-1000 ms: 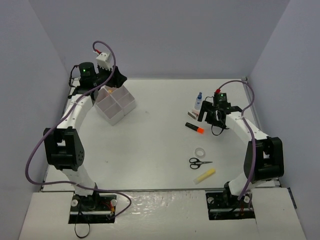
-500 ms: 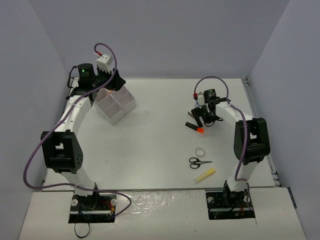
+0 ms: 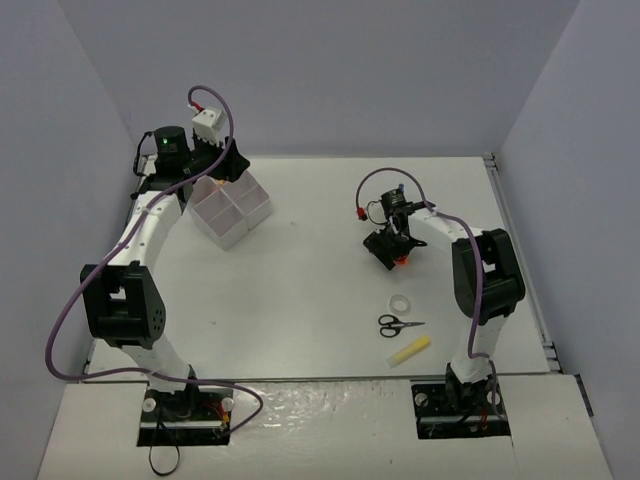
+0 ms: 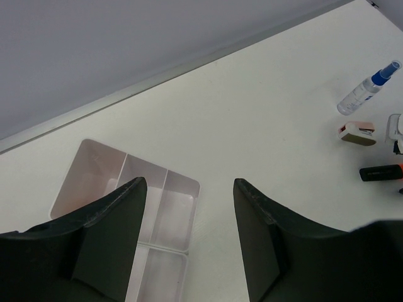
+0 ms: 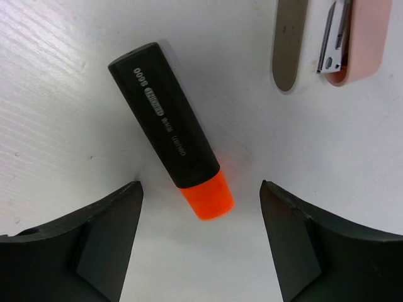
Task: Sort the stationery into containers
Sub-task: Pick up the stationery from the center of the board, then place the stationery in the storage box.
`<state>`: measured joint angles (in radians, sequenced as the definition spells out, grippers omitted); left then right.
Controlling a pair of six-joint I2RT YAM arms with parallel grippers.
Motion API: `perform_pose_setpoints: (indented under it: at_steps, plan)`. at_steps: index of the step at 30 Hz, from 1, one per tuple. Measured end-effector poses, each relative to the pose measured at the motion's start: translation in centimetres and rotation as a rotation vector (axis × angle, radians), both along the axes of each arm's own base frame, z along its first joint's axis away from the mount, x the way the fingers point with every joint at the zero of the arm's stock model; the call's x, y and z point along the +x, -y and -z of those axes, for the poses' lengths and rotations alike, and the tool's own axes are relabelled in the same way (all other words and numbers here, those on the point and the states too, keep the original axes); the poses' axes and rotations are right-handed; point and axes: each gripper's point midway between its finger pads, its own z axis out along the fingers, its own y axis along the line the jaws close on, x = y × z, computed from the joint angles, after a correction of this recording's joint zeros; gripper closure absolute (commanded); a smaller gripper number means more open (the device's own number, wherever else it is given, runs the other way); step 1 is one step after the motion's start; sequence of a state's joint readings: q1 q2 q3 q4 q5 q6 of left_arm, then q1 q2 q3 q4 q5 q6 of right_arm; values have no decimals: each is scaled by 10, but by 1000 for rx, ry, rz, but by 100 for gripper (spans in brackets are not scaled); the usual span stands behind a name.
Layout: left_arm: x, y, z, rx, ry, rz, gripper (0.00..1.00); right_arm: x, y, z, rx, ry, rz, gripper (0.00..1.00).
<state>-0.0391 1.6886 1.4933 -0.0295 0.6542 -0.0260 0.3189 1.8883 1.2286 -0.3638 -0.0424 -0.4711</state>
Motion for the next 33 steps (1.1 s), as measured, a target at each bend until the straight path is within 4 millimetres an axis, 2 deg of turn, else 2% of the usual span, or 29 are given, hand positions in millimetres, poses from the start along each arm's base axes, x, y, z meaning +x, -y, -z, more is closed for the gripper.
perform_pose_setpoints:
  at_steps: [3,4,5,7,8,15,22,25,28,31,33]
  plan:
    - [0,0,1,1,-2,0,46,2,-1,1,10,-6,-1,41]
    - [-1,0,1,2,-4,0,46,3,-1,1,13,-7,-1,46]
    - [-1,0,1,3,-4,1,46,3,-2,2,18,-9,-1,54]
    - [-1,0,2,6,-5,2,46,4,-3,3,28,-14,-2,81]
    - [-1,0,2,7,-5,2,46,4,-3,3,31,-15,-3,89]
    - [-6,-1,3,8,-25,2,46,5,-3,3,41,-15,0,100]
    - [-8,0,6,7,-39,7,46,-9,-11,-3,57,-15,-19,100]
    - [-12,2,10,1,-62,19,40,-7,-21,-29,98,51,-12,100]
    - [-21,9,14,-36,-109,56,40,5,-46,-72,194,192,0,100]
    - [-31,18,14,-93,-164,90,40,18,-92,-131,316,361,-34,100]
    - [-38,26,10,-151,-203,113,39,20,-131,-170,403,449,-74,100]
